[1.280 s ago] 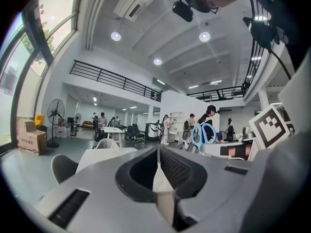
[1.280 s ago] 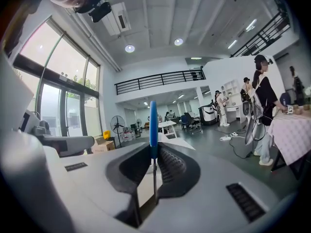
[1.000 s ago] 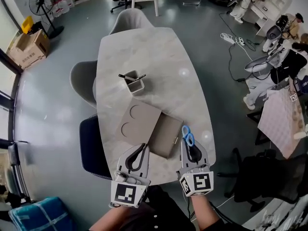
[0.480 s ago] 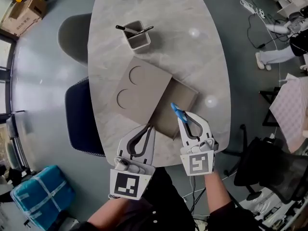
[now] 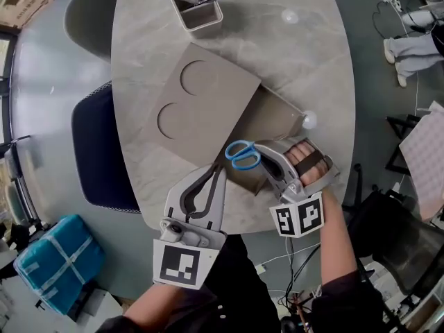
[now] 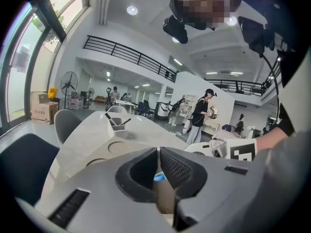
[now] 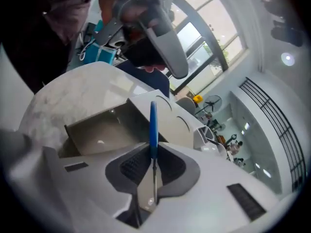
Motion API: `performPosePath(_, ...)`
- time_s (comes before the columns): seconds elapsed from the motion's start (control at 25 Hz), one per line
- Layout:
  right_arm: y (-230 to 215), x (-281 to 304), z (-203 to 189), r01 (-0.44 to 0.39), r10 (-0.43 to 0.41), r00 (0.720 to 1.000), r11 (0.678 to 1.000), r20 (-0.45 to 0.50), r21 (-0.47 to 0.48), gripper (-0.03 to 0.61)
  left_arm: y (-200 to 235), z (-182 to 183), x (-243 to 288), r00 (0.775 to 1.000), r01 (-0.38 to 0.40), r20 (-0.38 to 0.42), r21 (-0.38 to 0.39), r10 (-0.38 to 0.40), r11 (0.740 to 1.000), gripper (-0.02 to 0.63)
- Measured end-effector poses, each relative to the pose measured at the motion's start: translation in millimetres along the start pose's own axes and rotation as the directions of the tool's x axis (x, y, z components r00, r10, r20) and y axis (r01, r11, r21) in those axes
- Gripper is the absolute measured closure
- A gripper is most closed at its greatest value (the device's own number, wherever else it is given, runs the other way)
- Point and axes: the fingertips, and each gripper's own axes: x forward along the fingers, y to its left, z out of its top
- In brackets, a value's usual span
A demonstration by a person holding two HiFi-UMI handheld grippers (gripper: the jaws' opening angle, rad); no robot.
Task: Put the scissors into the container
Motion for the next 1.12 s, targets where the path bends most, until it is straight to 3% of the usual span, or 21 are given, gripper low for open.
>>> performPosePath(0.24,16.1,22.5,-7.0,-0.076,0.078,0.997,0.989,0.014,-0.124,0.543,5.1,-19.5,12.8,1.000,-0.009,-0.029,-0.007,0.009,1.000,0.584)
performPosePath(0.56,31.2,35.5,-12.5,-0.136,0.141,0.990,0.975,0.014,-0.178,0.543,9.0,-35.4,18.1,0.998,-0.024,-0.052,-0.023,0.022,0.999,0.584)
performPosePath(0.96,38.9,37.8,-10.5,-0.213,0.212,0.977,0.970,-0.020,-0.118,0.517,8.1,-41.9,15.1,0.997,-0.036,-0.064,-0.024,0.035,0.999,0.584)
performPosePath(1.12,47.8,33.8,-9.4,-0.323,0.320,0.946,0.944,-0.055,-0.063,0.464,6.9,-41.1,12.5,0.997,-0.037,-0.068,-0.022,0.035,0.999,0.584)
